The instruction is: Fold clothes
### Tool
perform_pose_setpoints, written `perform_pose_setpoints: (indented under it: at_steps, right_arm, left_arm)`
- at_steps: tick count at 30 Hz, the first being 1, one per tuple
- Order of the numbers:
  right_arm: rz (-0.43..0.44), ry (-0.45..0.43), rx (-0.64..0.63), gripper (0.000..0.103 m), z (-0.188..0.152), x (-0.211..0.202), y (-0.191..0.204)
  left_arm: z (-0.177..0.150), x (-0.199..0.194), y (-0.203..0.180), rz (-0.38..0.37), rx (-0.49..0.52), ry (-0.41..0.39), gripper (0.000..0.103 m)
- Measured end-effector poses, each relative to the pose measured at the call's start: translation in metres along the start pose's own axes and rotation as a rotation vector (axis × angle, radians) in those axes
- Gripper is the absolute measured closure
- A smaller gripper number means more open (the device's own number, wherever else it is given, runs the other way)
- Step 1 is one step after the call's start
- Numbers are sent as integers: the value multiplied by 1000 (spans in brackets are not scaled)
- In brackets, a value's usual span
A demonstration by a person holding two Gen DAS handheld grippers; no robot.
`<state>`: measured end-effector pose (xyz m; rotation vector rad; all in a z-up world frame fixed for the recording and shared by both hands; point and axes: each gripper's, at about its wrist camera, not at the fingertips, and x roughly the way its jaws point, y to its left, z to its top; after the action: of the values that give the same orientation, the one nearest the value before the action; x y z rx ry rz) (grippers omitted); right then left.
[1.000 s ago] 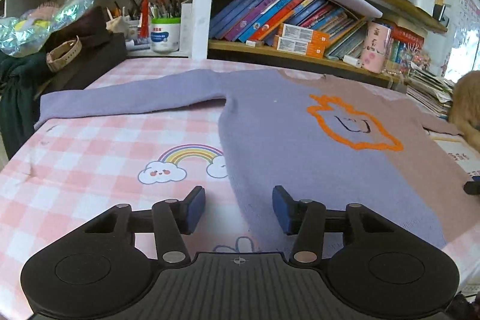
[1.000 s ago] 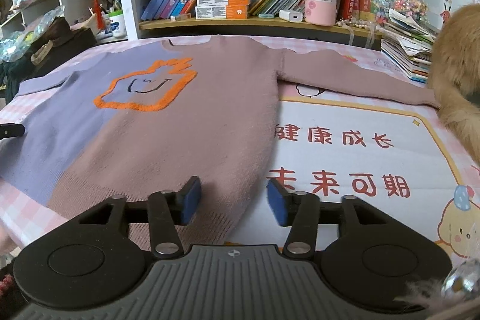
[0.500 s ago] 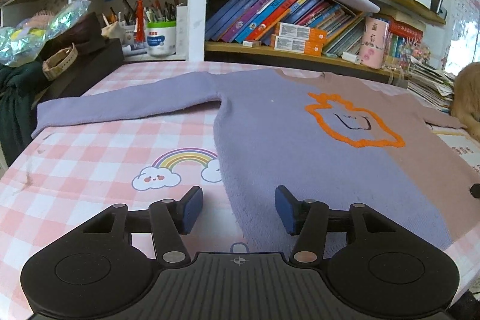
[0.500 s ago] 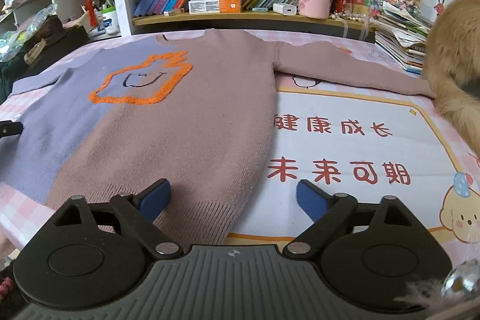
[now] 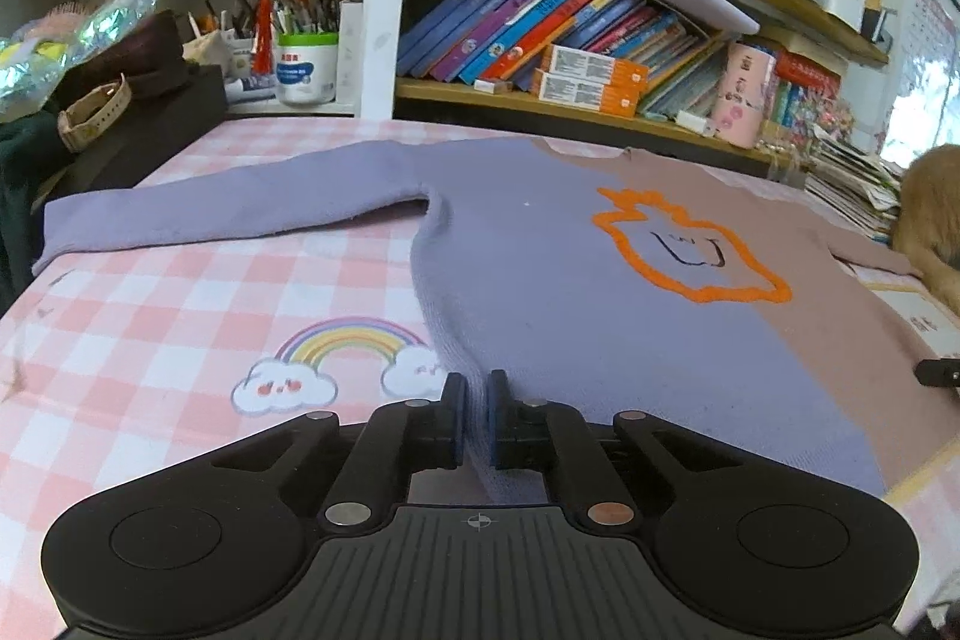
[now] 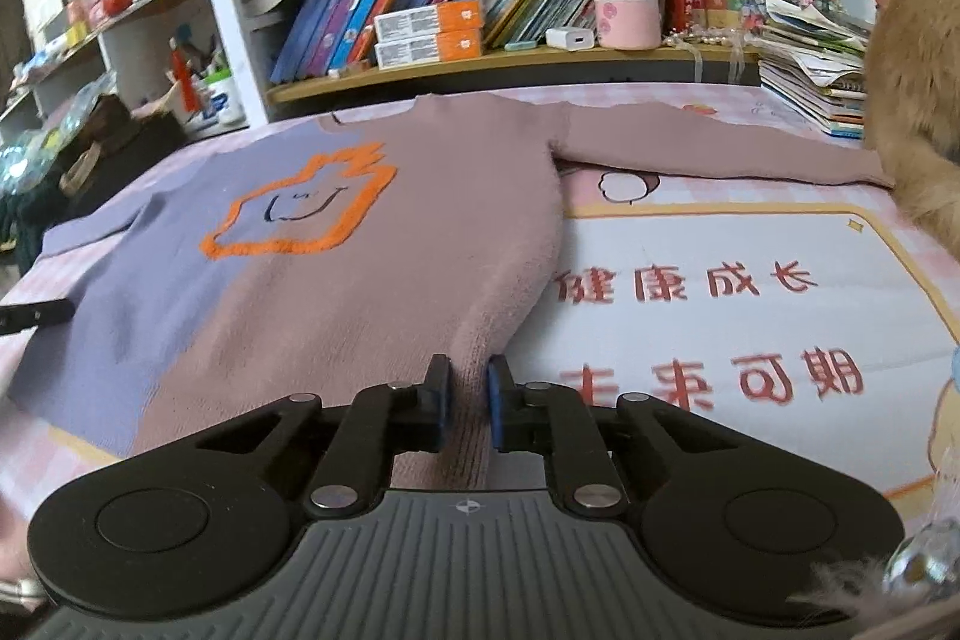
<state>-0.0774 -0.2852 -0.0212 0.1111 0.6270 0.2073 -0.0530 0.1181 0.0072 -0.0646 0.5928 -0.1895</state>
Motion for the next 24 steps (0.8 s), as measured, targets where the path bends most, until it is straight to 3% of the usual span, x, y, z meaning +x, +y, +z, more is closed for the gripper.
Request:
perform_pose_setpoints:
  at_steps: [16, 24]
  right_arm:
    - [-19, -10, -71, 92, -3, 3, 15]
    - [-26, -12, -102, 91, -6, 0, 20]
  left_arm:
    - [1, 1, 7, -2, -21, -5, 97]
    - [5, 4, 6, 0, 17, 9, 97]
